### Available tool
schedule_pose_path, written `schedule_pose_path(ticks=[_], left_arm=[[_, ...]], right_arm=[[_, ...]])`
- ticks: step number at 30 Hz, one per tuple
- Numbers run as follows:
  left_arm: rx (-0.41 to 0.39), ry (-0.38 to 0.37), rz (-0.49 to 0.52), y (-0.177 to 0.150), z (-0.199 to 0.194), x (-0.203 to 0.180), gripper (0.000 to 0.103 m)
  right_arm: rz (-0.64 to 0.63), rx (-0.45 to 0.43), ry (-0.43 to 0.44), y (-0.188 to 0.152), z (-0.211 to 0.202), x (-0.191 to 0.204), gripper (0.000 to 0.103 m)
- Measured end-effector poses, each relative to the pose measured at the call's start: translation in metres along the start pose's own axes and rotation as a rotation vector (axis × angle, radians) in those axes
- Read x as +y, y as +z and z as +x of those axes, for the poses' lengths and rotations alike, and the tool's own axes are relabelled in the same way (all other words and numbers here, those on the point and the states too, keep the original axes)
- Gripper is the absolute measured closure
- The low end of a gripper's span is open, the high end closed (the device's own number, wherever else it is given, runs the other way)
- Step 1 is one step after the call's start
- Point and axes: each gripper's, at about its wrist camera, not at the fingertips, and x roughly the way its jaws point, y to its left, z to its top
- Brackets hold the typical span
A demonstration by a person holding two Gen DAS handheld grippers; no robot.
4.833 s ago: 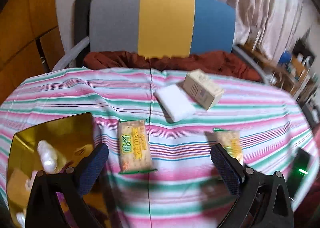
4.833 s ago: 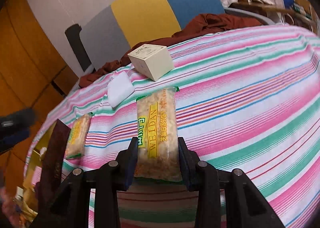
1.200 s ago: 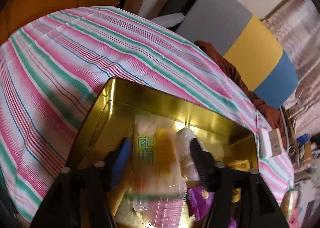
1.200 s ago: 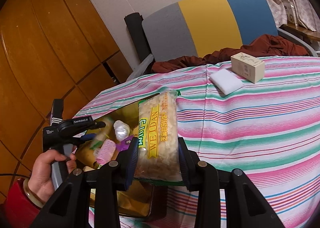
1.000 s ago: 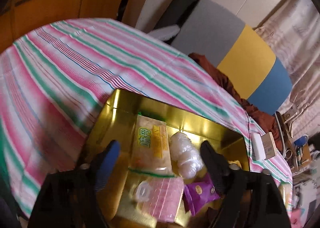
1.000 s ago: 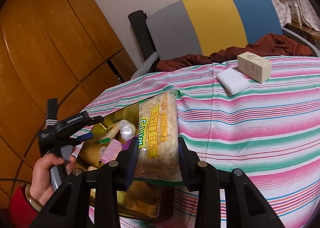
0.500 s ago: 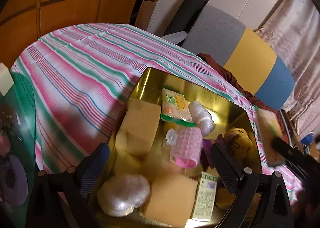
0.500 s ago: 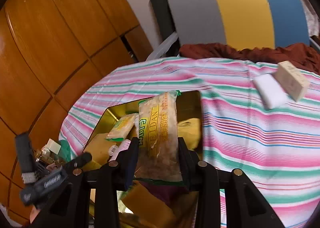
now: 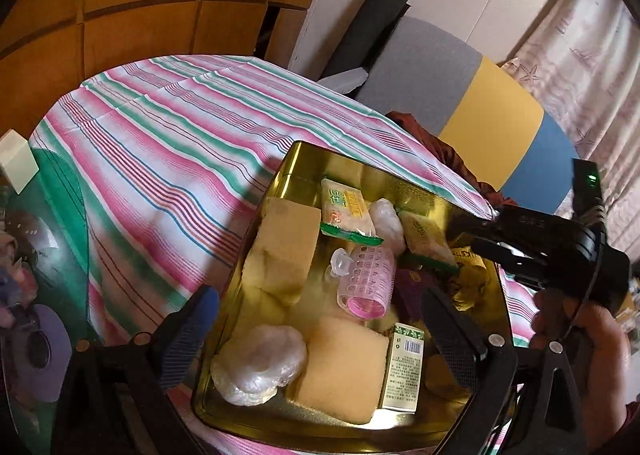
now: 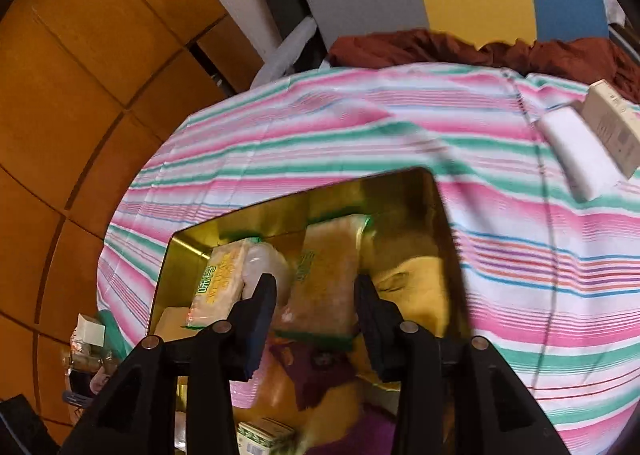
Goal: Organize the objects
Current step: 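Carry both biscuit packets over the gold tray and open both tools, then move the left tool to the white foam block and grasp it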
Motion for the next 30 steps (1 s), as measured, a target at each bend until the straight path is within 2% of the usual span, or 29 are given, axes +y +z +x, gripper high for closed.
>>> schedule_pose_path(ticks=[4,9,12,16,24,27,30], left_arm=[[0.009,-0.007,-0.004,-0.003,0.001,-0.004,0.002],[0.027,-0.035,0.027,-0.01,0.001,-0.021,0.002],[0.03,-0.051,0.06,-0.013,-0.002,-0.037,0.001],[0.043,-0.082,0.105,-0.02,-0.004,-0.059,0.0],[0.087,-0.13,0.219,-0.04,-0.006,-0.112,0.0],[0.111,-0.183,0.234,-0.045,-0.006,-0.129,0.0],[0.136,-0.236,0.238,-0.045,-0.003,-0.152,0.0]], right_arm=[[-0.001,-0.046,0.01,-0.011,-0.029,-0.016,0.061],[0.024,-0.101,-0.021,-0.029,-0.062,-0.045,0.06],[0.031,-0.137,-0.076,-0.044,-0.08,-0.067,0.059],[0.069,-0.149,-0.122,-0.062,-0.09,-0.103,0.059],[0.154,-0.178,-0.147,-0.087,-0.103,-0.157,0.059],[0.131,-0.217,-0.194,-0.093,-0.109,-0.169,0.059],[0.112,-0.282,-0.277,-0.096,-0.118,-0.183,0.059]])
